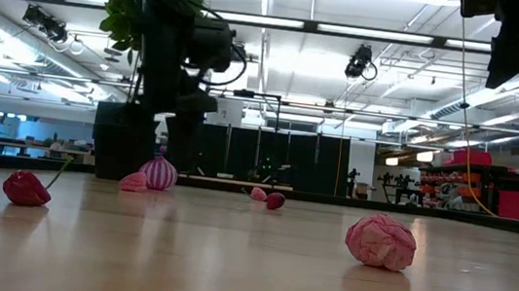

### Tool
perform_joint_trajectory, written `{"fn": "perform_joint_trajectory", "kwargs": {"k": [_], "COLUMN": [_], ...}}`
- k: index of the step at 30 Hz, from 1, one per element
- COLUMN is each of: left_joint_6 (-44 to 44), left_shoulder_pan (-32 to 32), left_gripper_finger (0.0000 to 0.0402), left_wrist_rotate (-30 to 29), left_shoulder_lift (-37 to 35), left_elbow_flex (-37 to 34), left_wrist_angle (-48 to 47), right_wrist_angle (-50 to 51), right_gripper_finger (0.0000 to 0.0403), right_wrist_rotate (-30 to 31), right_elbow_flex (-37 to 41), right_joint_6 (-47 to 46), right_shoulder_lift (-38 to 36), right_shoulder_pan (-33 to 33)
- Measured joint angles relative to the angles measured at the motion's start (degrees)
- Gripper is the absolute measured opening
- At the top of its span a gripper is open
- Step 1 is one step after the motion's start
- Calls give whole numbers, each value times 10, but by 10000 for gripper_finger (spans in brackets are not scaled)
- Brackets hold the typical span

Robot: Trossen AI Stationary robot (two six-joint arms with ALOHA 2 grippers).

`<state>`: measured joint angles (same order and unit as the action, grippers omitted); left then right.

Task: Pick and placing Produce into tupperware
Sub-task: Put the onion into the bin

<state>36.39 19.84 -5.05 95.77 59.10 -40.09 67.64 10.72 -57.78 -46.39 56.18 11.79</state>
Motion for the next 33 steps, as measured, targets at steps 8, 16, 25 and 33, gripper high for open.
{"fn": "perform_joint_trajectory", "kwargs": {"k": [8, 16, 25, 33], "left_joint_6": [4, 31, 51, 109], "left_shoulder_pan": [-12, -28, -38, -66], "left_gripper_finger": [343, 327, 256, 244], "left_wrist_rotate": [4, 6, 14, 29], "left_shoulder_lift": [43, 69, 68, 68], "left_elbow_flex": [0, 0, 0, 0], "left_wrist_angle": [15, 24, 58, 150], "right_wrist_angle": [-2, -3, -4, -4], "right_gripper_finger": [208, 208, 208, 208], "right_wrist_rotate": [0, 0, 0, 0], "right_elbow_flex": [0, 0, 0, 0], "right_joint_6": [0, 0, 0, 0], "right_shoulder_lift": [0, 0, 0, 0], "right_shoulder_pan": [0, 0, 0, 0]}}
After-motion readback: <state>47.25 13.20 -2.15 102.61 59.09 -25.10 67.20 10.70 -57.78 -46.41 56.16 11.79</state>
